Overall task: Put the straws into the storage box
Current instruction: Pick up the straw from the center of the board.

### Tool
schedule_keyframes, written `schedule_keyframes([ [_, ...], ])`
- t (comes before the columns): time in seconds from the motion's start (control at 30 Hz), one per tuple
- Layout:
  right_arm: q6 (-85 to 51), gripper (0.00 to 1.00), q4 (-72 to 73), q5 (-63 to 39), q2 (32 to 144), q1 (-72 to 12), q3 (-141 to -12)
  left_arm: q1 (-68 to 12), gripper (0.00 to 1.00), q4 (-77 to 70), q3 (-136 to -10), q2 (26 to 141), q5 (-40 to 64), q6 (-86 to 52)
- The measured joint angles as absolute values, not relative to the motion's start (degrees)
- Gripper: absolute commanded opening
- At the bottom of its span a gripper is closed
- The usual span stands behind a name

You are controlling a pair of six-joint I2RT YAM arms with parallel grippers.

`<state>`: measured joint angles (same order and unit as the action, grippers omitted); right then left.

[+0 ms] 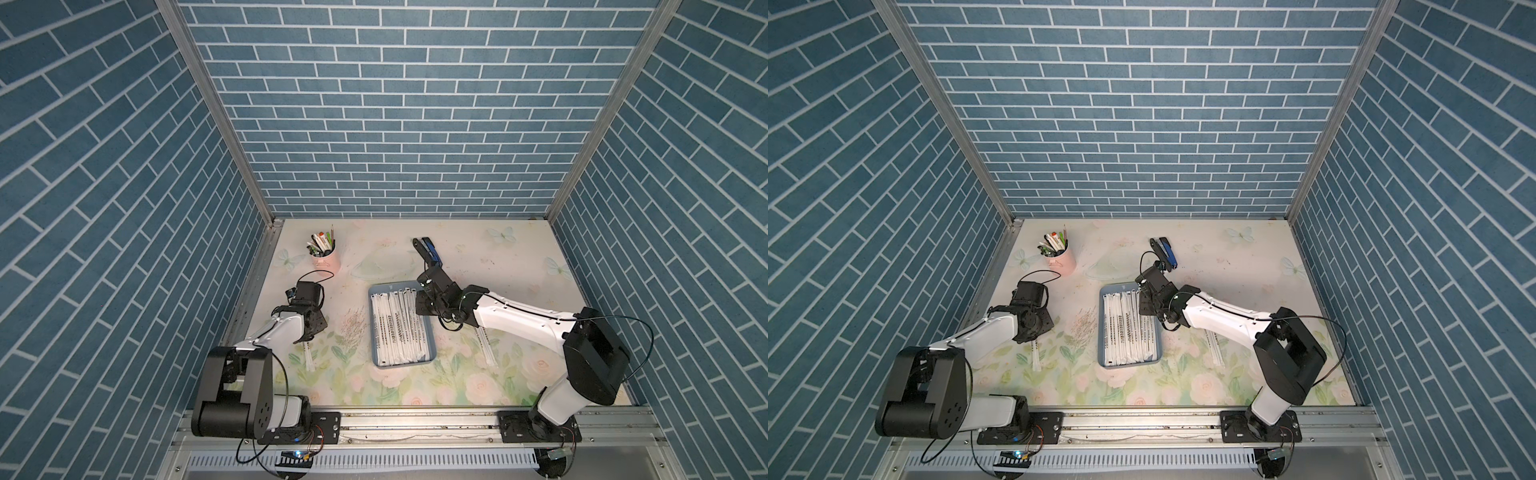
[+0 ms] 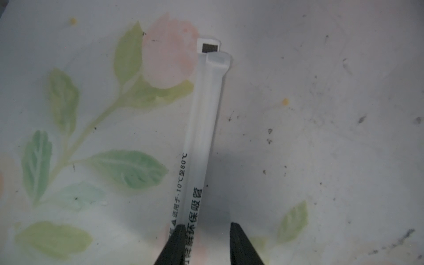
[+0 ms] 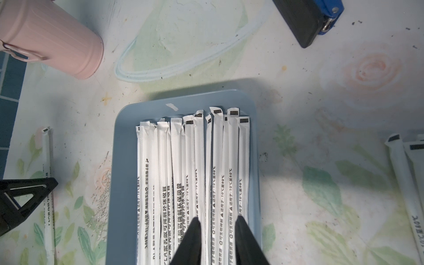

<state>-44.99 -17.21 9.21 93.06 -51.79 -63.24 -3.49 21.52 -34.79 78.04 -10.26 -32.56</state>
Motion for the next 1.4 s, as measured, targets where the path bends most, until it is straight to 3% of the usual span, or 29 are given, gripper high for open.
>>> schedule_keyframes([
  [0.4,-44.99,0.27,-16.93,9.19,92.99,-51.79,-62.94,-3.4,0.3,20.1,-34.76,78.35,-7.27,-32.62],
  [0.7,-44.97,0.27,-16.62,8.95,92.99,-51.79,-62.94,-3.51,0.39,20.51,-35.31,75.57,-7.01,-33.04],
  [0.93,-44.97,0.27,-16.62,8.8,92.97,-51.79,-62.94,-2.63,0.38,20.71,-36.18,77.97,-8.95,-32.91],
  [1.1,-44.97,0.27,-16.62,8.8,92.97,-51.79,-62.94,-2.63,0.31,19.75,-36.18,80.44,-8.71,-32.8],
  [1.27,-44.97,0.27,-16.62,8.8,92.97,-51.79,-62.94,-2.52,0.1,17.85,-36.12,81.95,-8.45,-33.1],
  [1.4,-44.97,0.27,-16.62,8.84,92.97,-51.79,-62.94,-2.59,0.03,16.73,-35.83,81.95,-8.29,-33.87],
])
